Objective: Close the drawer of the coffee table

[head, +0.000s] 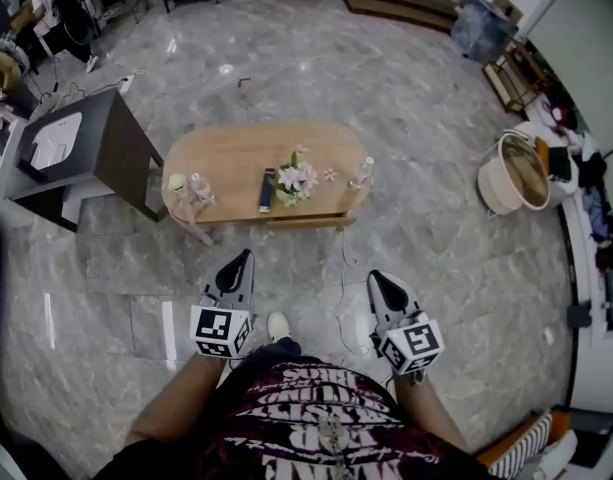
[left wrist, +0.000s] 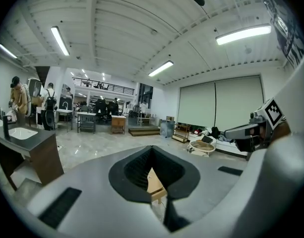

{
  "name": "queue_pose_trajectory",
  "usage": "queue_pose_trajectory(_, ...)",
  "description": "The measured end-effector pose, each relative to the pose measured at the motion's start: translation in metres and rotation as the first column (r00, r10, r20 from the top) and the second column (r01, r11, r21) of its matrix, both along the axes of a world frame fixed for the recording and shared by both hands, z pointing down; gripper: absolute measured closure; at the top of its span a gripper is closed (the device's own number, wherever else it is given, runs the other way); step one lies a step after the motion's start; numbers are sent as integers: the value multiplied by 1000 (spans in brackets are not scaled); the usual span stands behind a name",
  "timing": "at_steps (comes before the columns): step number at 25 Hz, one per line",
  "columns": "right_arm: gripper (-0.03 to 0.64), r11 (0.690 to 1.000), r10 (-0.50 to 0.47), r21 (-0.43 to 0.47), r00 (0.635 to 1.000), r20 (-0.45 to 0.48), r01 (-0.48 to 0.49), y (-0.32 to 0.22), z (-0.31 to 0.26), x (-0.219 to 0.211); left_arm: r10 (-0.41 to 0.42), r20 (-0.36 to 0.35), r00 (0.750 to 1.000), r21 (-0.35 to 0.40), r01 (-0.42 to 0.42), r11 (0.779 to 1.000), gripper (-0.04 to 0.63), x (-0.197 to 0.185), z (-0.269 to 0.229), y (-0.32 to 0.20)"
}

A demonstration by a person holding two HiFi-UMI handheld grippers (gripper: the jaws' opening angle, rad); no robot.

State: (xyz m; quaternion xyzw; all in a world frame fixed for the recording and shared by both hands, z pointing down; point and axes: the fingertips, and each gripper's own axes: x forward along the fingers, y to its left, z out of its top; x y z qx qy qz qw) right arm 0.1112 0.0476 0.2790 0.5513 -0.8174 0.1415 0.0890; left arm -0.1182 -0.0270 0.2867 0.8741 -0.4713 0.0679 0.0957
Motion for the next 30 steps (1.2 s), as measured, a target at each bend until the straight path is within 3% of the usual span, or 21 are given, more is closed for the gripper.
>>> queue_pose_trajectory(9,581,1000,11,16,998,-60,-10,-24,-15,-15,-43,-73,996,14,44,999,572,-25,-11,-54)
queue_pose_trajectory(13,581,999,30,14,1000,-3,-30,-39,-21,-17,-28,-67,997,-2,28,1000,572,-28,1,-54)
queue_pose_trajectory(18,581,1000,1,19,1000,14,-1,-48,-20,-23,-70,-61,996,-30,68,997,572,-46,10,-52)
queue_pose_trajectory(23,581,999,47,-24,988,145,-44,-59,-14,-12,-135,-46,990,-44,133,990,572,-66,9,-56)
queue_pose_trajectory(30,581,999,-28,-19,995,92,30,-76,-14,-24,-168,-41,985,-61,165,984,572,-69,13,-60)
